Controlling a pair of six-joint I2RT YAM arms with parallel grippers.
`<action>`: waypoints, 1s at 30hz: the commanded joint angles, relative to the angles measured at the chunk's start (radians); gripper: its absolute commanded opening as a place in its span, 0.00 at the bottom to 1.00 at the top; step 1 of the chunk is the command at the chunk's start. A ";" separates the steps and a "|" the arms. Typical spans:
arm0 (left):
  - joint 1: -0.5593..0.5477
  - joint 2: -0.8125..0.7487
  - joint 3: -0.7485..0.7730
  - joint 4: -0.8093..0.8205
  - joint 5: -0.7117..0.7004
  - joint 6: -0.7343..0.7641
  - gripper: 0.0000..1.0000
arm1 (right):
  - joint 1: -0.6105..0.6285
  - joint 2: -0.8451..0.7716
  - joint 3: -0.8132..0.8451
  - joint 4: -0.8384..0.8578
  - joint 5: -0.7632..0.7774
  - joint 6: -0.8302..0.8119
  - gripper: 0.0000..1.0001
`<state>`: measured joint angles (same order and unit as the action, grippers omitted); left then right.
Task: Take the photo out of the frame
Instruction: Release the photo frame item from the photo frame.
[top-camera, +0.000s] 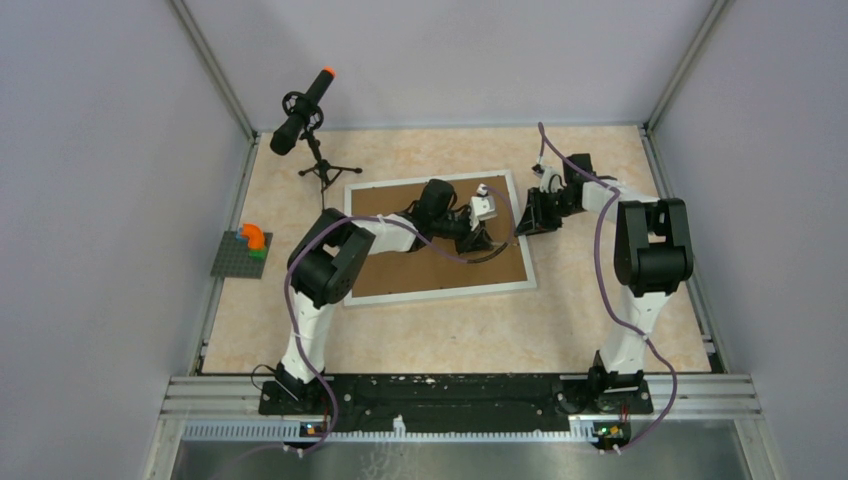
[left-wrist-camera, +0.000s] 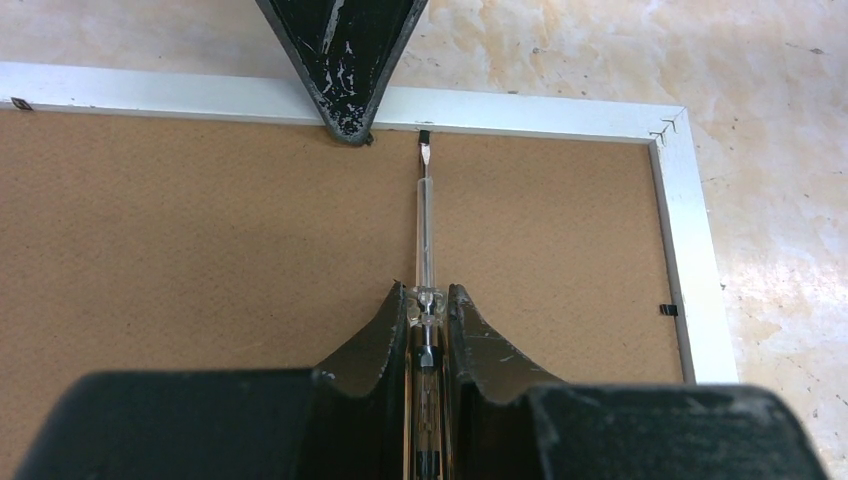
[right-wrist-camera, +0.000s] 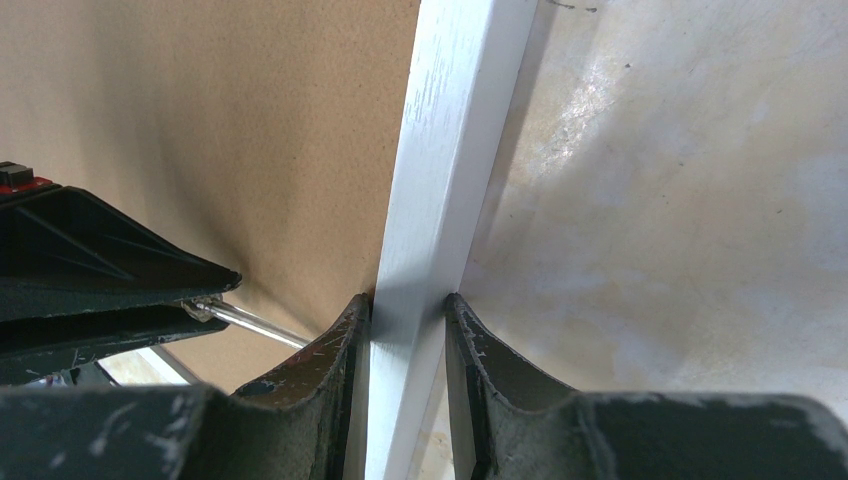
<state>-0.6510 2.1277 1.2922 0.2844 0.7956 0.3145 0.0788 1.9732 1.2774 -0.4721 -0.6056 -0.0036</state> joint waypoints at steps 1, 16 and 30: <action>-0.024 0.033 0.029 -0.023 0.007 -0.004 0.00 | 0.040 0.082 -0.037 -0.043 0.090 -0.041 0.00; -0.056 0.076 0.095 -0.034 -0.027 -0.024 0.00 | 0.056 0.078 -0.061 -0.028 0.090 -0.027 0.00; -0.121 0.062 0.185 -0.037 0.010 0.011 0.00 | 0.072 0.088 -0.093 0.000 0.094 0.037 0.00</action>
<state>-0.6548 2.1693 1.4017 0.1532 0.8104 0.2920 0.0788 1.9579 1.2484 -0.4316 -0.5922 0.0357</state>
